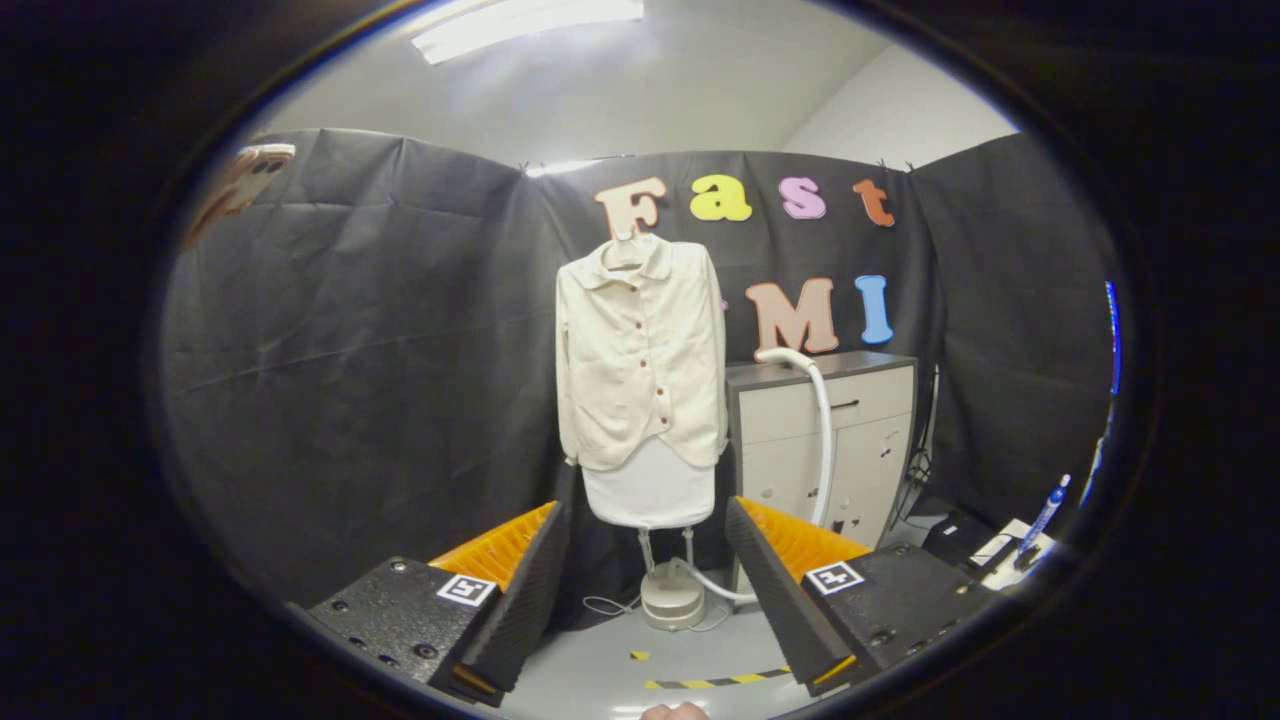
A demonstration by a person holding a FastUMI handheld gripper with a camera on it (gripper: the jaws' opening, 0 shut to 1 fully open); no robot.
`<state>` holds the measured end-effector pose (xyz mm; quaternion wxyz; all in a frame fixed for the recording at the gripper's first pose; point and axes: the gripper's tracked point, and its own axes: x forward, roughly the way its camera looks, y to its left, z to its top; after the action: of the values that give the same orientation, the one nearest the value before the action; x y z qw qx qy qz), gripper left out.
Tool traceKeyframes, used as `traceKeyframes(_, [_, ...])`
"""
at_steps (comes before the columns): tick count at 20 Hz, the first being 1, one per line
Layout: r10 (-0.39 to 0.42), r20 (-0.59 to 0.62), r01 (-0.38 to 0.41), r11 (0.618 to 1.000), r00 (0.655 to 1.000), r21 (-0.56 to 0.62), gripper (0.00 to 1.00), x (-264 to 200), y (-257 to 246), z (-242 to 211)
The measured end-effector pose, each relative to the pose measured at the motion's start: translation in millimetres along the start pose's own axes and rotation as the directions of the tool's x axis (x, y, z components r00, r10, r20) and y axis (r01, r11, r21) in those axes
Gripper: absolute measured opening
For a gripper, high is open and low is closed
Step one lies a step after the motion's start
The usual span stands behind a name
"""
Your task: Iron the clothes twice with a garment steamer, once on the left side and once on the right side.
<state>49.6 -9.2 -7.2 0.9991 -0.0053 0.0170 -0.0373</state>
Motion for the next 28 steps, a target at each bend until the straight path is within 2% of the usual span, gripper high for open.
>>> traceKeyframes(5, [-0.028, -0.002, 0.028, 1.000, 1.000, -0.012, 0.97, 20.0, -13.2, 1.9])
traceKeyframes(9, [-0.024, -0.003, 0.024, 0.999, 1.000, -0.040, 0.97, 55.6, -36.0, 8.5])
traceKeyframes(22, [0.025, -0.003, -0.025, 0.999, 1.000, -0.026, 0.97, 189.1, -161.5, 35.9])
traceKeyframes(28, [-0.005, -0.006, 0.005, 1.000, 1.000, -0.012, 0.97, 243.1, -205.1, 39.4])
